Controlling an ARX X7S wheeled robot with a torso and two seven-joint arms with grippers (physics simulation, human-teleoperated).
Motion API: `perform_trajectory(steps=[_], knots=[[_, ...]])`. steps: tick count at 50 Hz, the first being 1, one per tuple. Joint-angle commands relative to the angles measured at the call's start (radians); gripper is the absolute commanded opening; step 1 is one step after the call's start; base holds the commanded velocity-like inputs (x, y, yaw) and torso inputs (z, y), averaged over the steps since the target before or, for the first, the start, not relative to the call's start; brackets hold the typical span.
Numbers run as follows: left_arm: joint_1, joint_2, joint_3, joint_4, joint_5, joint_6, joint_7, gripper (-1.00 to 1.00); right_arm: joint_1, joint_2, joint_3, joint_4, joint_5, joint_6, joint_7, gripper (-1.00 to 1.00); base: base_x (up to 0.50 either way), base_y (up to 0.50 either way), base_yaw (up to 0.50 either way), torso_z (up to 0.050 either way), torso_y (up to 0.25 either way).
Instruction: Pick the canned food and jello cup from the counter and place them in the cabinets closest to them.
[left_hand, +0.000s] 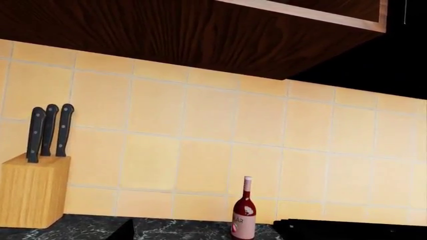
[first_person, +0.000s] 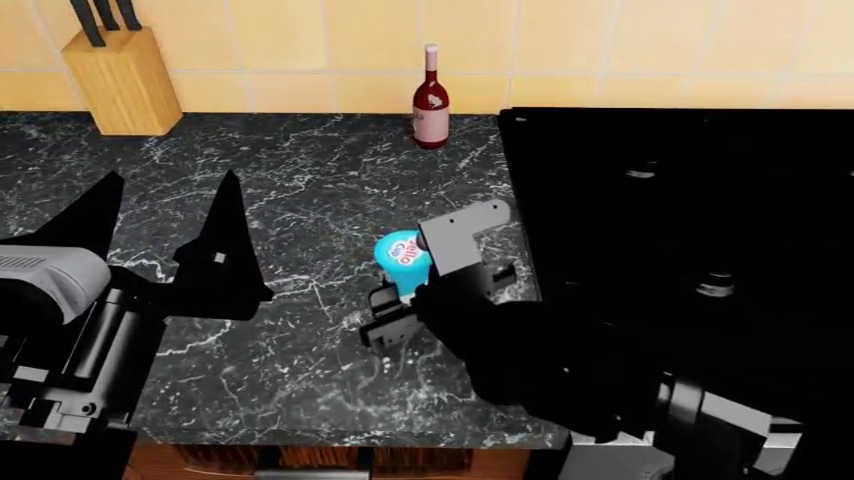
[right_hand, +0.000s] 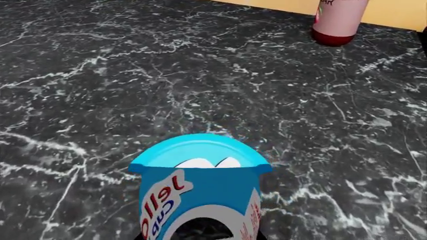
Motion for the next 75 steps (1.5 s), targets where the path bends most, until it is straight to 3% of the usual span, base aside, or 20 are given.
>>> perform_trajectory(steps=[1,13,21,27,32,37,40,54,59,75], knots=[[0.001,-0.006,0.002,0.000,-0.005,0.005,-0.006,1.00,0.004,0.021,0.007,-0.051,0.006,0.011,0.030,-1.00,0.00,0.00,0.00,0.000,0.000],[-0.035,-0.006,0.033,-0.038,0.013,-0.002,-0.020,1.00,0.044,0.109,0.037,-0.210,0.015,0.017,0.120,-1.00,0.00,0.00,0.00,0.000,0.000],[-0.340,0.032,0.204,-0.289,0.134,-0.056,-0.081,1.00,0.163,0.250,0.106,-0.460,0.078,0.058,0.280,-1.00,0.00,0.00,0.00,0.000,0.000],[-0.547,0.103,0.383,-0.725,0.347,0.101,-0.051,1.00,0.237,0.317,0.140,-0.554,0.133,0.099,0.353,-1.00,0.00,0.00,0.00,0.000,0.000],[-0.712,0.198,0.377,-1.188,0.390,0.258,-0.018,1.00,0.291,0.377,0.172,-0.623,0.177,0.118,0.407,-1.00,0.00,0.00,0.00,0.000,0.000],[-0.911,0.265,0.416,-1.724,0.480,0.528,0.040,1.00,0.328,0.435,0.204,-0.674,0.207,0.122,0.440,-1.00,0.00,0.00,0.00,0.000,0.000],[-1.079,0.320,0.420,-2.173,0.508,0.759,0.093,1.00,0.358,0.468,0.220,-0.696,0.230,0.135,0.458,-1.00,0.00,0.00,0.00,0.000,0.000],[-1.062,0.331,0.321,-2.196,0.676,0.763,0.083,1.00,0.488,0.587,0.287,-0.801,0.315,0.189,0.540,-1.00,0.00,0.00,0.00,0.000,0.000],[-1.068,0.336,0.304,-2.196,0.708,0.704,0.082,1.00,0.548,0.600,0.307,-0.813,0.362,0.220,0.568,-1.00,0.00,0.00,0.00,0.000,0.000],[-1.068,0.341,0.257,-2.196,0.728,0.706,0.160,1.00,0.615,0.600,0.317,-0.807,0.371,0.282,0.577,-1.00,0.20,0.19,0.00,0.000,0.000]])
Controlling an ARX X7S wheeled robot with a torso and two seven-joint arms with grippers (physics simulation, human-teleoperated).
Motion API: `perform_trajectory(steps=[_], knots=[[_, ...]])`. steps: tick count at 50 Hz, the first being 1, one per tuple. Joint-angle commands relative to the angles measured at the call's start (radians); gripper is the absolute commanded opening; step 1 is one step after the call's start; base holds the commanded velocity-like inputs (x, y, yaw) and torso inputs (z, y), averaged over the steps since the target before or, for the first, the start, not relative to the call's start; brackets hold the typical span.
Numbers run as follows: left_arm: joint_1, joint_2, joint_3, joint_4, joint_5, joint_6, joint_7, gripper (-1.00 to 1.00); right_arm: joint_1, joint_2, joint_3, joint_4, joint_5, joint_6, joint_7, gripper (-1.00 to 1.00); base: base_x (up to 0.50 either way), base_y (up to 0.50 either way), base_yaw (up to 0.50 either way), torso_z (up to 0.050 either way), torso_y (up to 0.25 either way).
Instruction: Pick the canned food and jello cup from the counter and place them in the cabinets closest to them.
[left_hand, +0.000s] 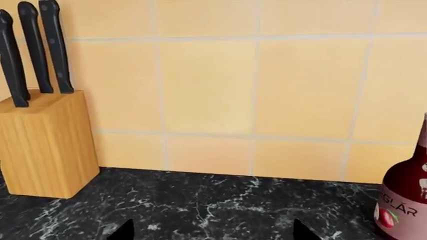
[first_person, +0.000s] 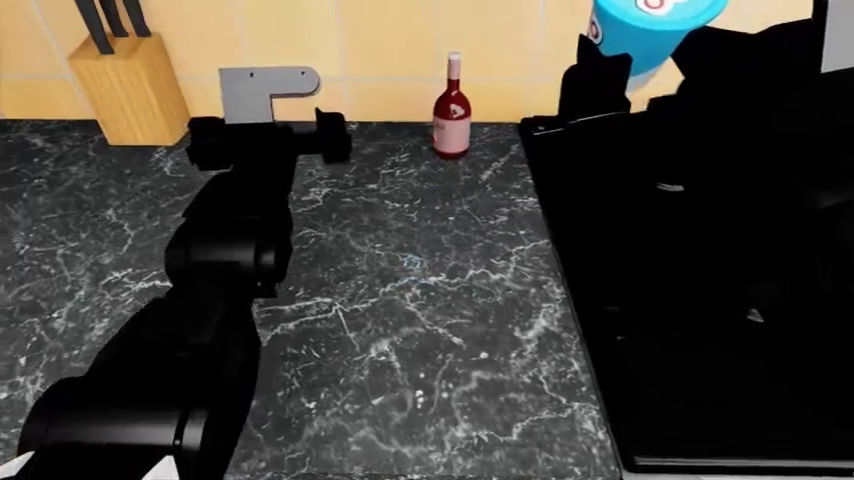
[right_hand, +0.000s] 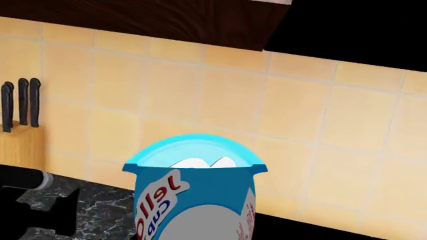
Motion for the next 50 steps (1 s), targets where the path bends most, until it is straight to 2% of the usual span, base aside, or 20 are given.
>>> perform_trajectory(steps=[1,14,22,43,46,50], knots=[[-0.011,0.007,-0.025,-0.032,0.034,0.009,0.036,1.00,0.080,0.002,0.015,0.016,0.030,0.077,0.006,-1.00,0.39,0.37,0.00,0.000,0.000],[-0.009,0.009,-0.002,-0.032,0.047,-0.001,0.034,1.00,0.191,-0.053,-0.014,0.163,0.092,0.227,-0.036,-1.00,0.42,0.33,0.00,0.000,0.001],[-0.008,0.008,0.006,-0.032,0.042,-0.004,0.030,1.00,0.211,-0.082,-0.029,0.183,0.099,0.266,-0.037,-1.00,0.50,0.10,0.00,0.000,0.001],[-0.009,0.008,0.002,-0.032,0.037,-0.007,0.028,1.00,0.200,-0.082,-0.013,0.180,0.090,0.252,-0.049,-1.00,0.50,0.03,0.00,0.000,0.001],[-0.010,0.008,0.000,-0.032,0.037,-0.007,0.028,1.00,0.184,-0.073,0.003,0.176,0.105,0.219,-0.060,-1.00,0.00,0.00,0.00,0.000,0.000],[-0.010,0.008,-0.002,-0.032,0.037,-0.008,0.028,1.00,0.179,-0.070,0.014,0.121,0.123,0.192,0.002,-1.00,0.00,0.00,0.00,0.000,0.000]])
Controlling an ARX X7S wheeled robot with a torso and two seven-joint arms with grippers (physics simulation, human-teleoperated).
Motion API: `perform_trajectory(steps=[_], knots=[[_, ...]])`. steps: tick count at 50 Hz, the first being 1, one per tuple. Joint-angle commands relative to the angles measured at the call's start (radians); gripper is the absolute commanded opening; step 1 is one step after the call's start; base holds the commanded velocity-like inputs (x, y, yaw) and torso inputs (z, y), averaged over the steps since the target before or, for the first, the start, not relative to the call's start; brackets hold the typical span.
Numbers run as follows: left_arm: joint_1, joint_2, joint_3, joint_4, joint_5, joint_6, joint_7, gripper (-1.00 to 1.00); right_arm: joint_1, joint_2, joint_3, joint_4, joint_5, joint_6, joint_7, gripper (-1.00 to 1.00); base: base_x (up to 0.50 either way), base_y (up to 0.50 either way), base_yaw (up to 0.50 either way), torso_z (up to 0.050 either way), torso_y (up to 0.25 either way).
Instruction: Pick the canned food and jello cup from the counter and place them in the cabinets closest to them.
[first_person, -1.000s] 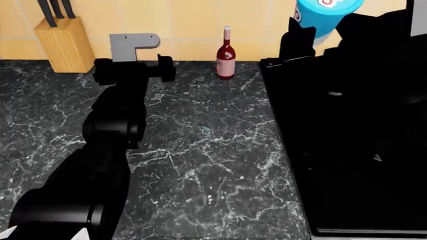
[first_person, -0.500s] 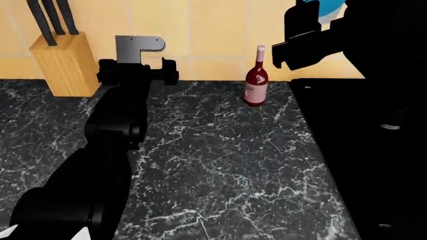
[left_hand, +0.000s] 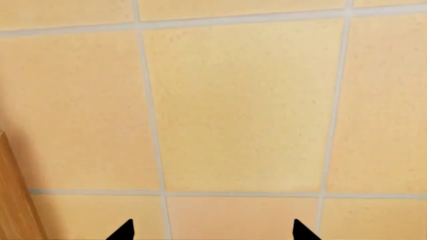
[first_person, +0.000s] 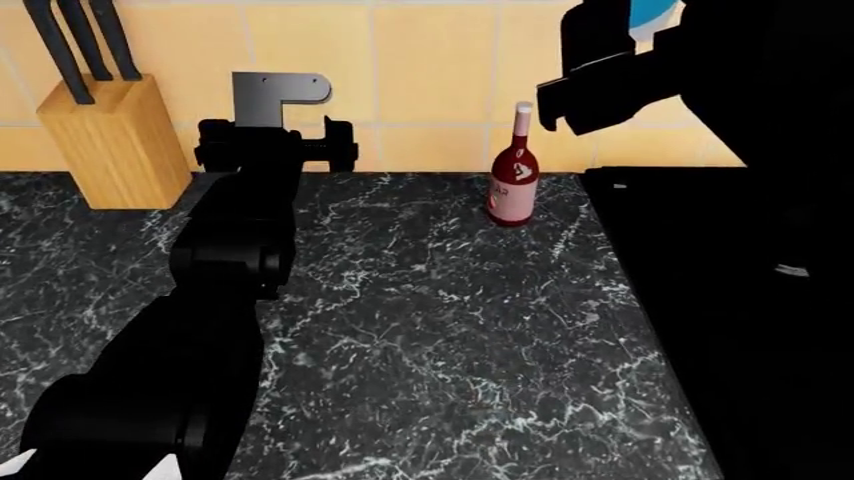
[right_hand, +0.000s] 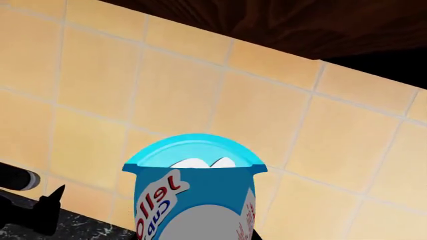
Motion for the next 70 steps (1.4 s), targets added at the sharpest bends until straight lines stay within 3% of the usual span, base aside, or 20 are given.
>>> perform_trajectory(steps=[1,11,24,31,40,47,61,70], knots=[[0.000,0.000,-0.004,0.000,-0.001,-0.001,0.000,1.00,-0.015,0.012,0.028,-0.067,0.025,-0.048,0.080,-1.00,0.00,0.00,0.00,0.000,0.000],[-0.002,0.000,-0.007,0.000,-0.001,-0.002,0.003,1.00,-0.023,0.038,0.074,-0.175,0.135,-0.167,0.260,-1.00,0.00,0.00,0.00,0.000,0.000],[-0.003,0.000,-0.013,0.000,0.001,-0.003,0.001,1.00,-0.022,0.049,0.123,-0.339,0.136,-0.310,0.460,-1.00,0.00,0.00,0.00,0.000,0.000],[-0.001,0.000,-0.013,0.000,0.001,0.001,0.001,1.00,0.207,0.066,-0.123,-0.422,0.134,-0.529,0.477,-1.00,0.00,0.00,0.00,0.000,0.000],[0.000,0.000,-0.012,0.000,0.001,0.003,0.004,1.00,0.393,0.049,-0.311,-0.462,0.132,-0.663,0.477,-1.00,0.00,0.00,0.00,0.000,0.000],[0.000,0.000,-0.011,0.000,0.002,0.003,0.002,1.00,0.398,0.039,-0.225,-0.437,0.142,-0.624,0.478,-1.00,0.00,0.00,0.00,0.000,0.000],[0.000,0.001,-0.005,0.000,0.004,0.002,-0.008,1.00,0.399,-0.080,0.071,-0.236,0.197,-0.335,0.478,-1.00,0.00,0.00,0.00,0.000,0.000],[0.001,0.001,0.002,0.000,0.004,-0.001,-0.015,1.00,0.399,-0.155,0.158,-0.126,0.193,-0.209,0.478,-1.00,0.00,0.00,0.00,0.000,0.001]])
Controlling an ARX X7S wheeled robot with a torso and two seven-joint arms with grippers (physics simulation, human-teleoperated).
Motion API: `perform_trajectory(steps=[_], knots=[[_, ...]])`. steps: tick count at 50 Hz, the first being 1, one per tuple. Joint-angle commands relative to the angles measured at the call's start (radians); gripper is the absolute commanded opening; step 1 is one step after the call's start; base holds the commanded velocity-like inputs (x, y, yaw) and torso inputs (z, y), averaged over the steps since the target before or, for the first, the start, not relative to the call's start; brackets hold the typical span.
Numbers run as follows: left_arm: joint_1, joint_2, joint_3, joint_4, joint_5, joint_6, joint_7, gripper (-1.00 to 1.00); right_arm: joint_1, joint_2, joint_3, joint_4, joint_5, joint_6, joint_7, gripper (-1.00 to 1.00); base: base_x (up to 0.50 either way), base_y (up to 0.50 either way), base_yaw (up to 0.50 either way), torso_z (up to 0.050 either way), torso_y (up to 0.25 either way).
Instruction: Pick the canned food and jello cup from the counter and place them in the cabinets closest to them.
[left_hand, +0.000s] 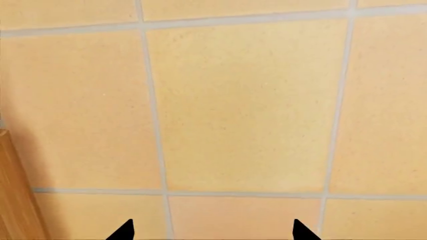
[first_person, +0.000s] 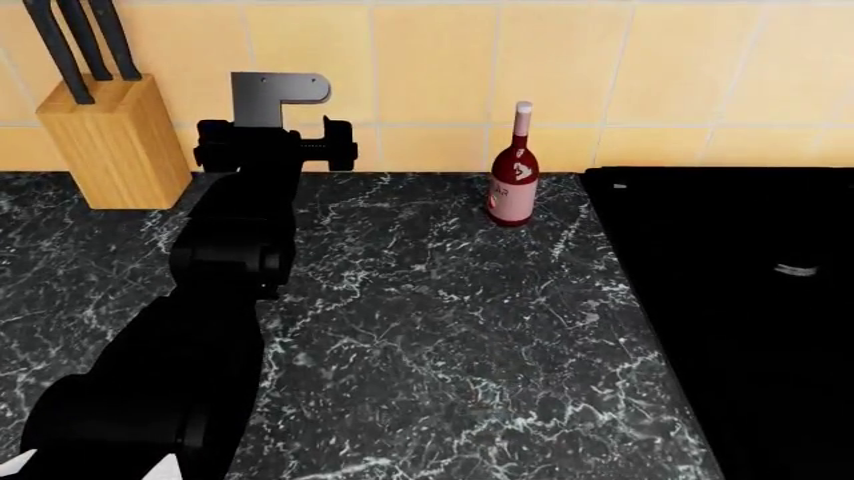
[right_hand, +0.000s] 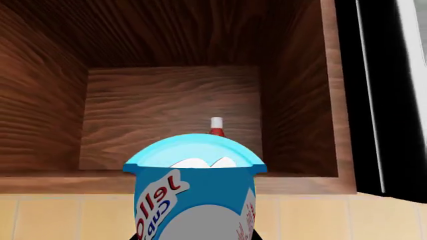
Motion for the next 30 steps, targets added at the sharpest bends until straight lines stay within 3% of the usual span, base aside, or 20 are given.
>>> perform_trajectory(steps=[1,17,30], knots=[[0.000,0.001,0.008,0.000,0.001,-0.003,-0.008,1.00,0.011,-0.087,0.127,0.127,0.003,0.159,0.001,-1.00,0.00,0.00,0.00,0.000,0.000],[0.000,0.001,0.018,0.000,-0.003,-0.012,-0.011,1.00,0.011,-0.202,0.107,0.364,0.072,0.132,0.001,-1.00,0.00,0.00,0.00,0.000,0.000],[0.000,0.002,0.030,0.000,-0.002,-0.025,-0.014,1.00,0.011,-0.355,0.288,0.620,0.025,0.360,0.001,-1.00,0.00,0.00,0.00,0.000,0.000]])
